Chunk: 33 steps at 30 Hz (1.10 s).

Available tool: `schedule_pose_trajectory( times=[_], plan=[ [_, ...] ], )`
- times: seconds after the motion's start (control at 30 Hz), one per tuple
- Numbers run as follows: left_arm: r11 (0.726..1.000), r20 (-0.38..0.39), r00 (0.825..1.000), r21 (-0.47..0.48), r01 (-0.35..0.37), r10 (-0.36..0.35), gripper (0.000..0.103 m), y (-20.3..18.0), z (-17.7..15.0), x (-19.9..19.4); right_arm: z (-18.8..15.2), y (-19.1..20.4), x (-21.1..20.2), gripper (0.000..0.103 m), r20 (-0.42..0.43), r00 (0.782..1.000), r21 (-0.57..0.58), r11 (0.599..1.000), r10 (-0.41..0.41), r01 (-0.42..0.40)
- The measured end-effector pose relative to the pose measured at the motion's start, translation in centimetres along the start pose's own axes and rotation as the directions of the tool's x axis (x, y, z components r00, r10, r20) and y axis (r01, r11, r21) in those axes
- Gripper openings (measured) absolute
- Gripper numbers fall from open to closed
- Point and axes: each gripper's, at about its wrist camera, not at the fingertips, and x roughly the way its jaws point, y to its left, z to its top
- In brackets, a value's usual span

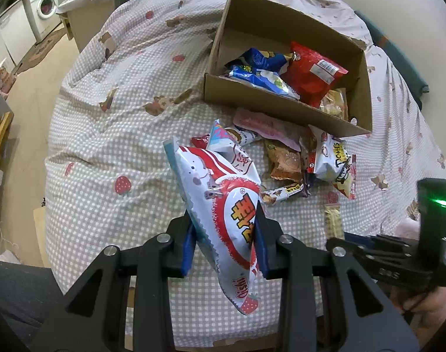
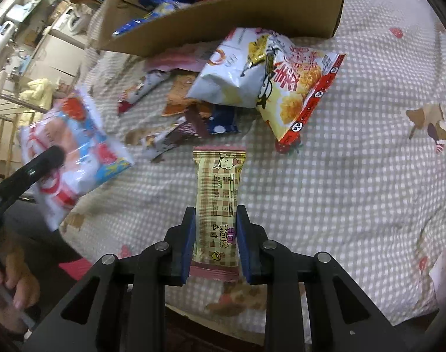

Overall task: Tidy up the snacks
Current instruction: 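Lift the white-red bag with the left gripper while the right grasps the checkered bar, then lower the white-red bag and checkered bar into the box and open both grippers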

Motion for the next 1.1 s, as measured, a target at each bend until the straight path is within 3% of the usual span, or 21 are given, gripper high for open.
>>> schedule_pose_trajectory(
  times=[0.33, 0.53, 0.67, 0.83, 0.93, 1.1],
  plan=[
    [1.0, 0.038, 0.999, 0.015, -0.003, 0.003, 0.029, -0.1, 0.4, -1.3, -1.1, 0.4, -5.0, 0.028, 0.159, 0.978, -0.032, 0.991, 0.134, -0.131],
    [1.0, 0.103, 0.995, 0.026, 0.012, -0.014, 0.029, -0.1, 2.2, -4.0, -0.6, 0.6, -9.0, 0.028, 0.303, 0.931, -0.066, 0.979, 0.205, -0.194],
    [0.999, 0.146, 0.989, 0.027, 0.018, -0.022, 0.029, 0.0, 3.8, -5.3, 0.3, 0.2, -11.1, 0.028, 0.406, 0.885, -0.058, 0.973, 0.229, -0.225],
    [0.999, 0.192, 0.981, 0.049, 0.007, -0.016, 0.029, 0.1, 6.2, -6.5, 1.8, -0.3, -13.1, 0.028, 0.489, 0.849, -0.04, 0.977, 0.201, -0.209],
    [0.998, 0.225, 0.974, 0.064, -0.003, -0.012, 0.029, 0.0, 7.8, -7.0, 2.4, -0.7, -14.5, 0.028, 0.547, 0.816, -0.034, 0.979, 0.186, -0.201],
    [0.996, 0.251, 0.968, 0.088, -0.011, -0.012, 0.029, -0.8, 10.2, -7.1, 4.3, -1.2, -15.5, 0.028, 0.581, 0.8, -0.014, 0.985, 0.149, -0.173]
  ],
)
